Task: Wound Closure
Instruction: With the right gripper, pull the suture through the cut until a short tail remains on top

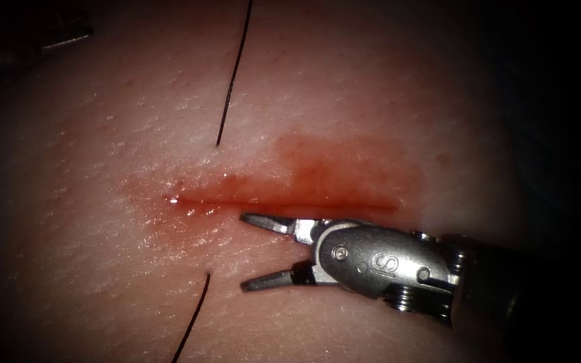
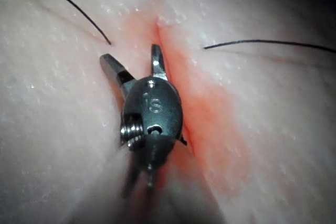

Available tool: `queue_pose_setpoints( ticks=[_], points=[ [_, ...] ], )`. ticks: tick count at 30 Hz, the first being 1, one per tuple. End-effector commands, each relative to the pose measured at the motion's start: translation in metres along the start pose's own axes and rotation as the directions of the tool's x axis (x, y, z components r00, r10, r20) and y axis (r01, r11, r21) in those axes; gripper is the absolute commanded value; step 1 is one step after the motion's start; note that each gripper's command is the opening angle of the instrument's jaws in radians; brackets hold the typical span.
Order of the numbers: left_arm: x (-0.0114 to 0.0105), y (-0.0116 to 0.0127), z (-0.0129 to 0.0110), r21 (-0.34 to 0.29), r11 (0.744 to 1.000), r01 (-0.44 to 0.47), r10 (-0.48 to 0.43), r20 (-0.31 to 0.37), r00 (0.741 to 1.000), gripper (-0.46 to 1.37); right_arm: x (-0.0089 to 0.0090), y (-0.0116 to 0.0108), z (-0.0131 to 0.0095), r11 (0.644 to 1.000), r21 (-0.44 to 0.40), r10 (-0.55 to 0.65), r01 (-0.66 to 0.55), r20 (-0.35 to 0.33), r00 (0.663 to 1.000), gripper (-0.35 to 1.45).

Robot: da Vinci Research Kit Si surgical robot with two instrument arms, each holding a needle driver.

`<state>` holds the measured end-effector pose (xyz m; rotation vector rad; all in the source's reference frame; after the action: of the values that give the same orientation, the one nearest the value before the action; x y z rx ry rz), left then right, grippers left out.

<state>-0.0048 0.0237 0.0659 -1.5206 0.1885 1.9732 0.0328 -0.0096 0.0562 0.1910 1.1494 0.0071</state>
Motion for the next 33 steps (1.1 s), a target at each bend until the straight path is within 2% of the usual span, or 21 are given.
queue_pose_setpoints(
  ticks=[1,9,17,24,33],
  points=[
    [0.0000,0.0000,0.0000,-0.011,1.000,0.000,0.000,-0.001,1.000,-0.35,-0.0002,-0.0002,0.0002,1.000,0.025,-0.010,0.010,0.004,1.000,1.15],
    [0.0000,0.0000,0.0000,-0.013,1.000,0.000,0.000,-0.001,1.000,-0.35,-0.0001,-0.0013,0.0016,0.996,0.073,-0.043,0.043,0.002,0.999,1.13],
    [0.0001,0.0000,0.0001,-0.015,1.000,0.001,-0.001,-0.003,1.000,-0.35,0.0005,-0.0010,0.0031,0.996,0.072,-0.044,0.044,-0.002,0.999,1.14],
    [0.0002,0.0001,0.0000,-0.017,1.000,0.001,-0.001,-0.004,1.000,-0.35,-0.0002,-0.0005,0.0048,0.996,0.081,-0.041,0.042,-0.005,0.999,1.18],
    [0.0003,0.0001,-0.0003,-0.020,1.000,0.001,-0.001,-0.005,1.000,-0.35,-0.0001,-0.0003,0.0053,0.997,0.075,-0.033,0.033,-0.002,0.999,1.16]
  ],
)
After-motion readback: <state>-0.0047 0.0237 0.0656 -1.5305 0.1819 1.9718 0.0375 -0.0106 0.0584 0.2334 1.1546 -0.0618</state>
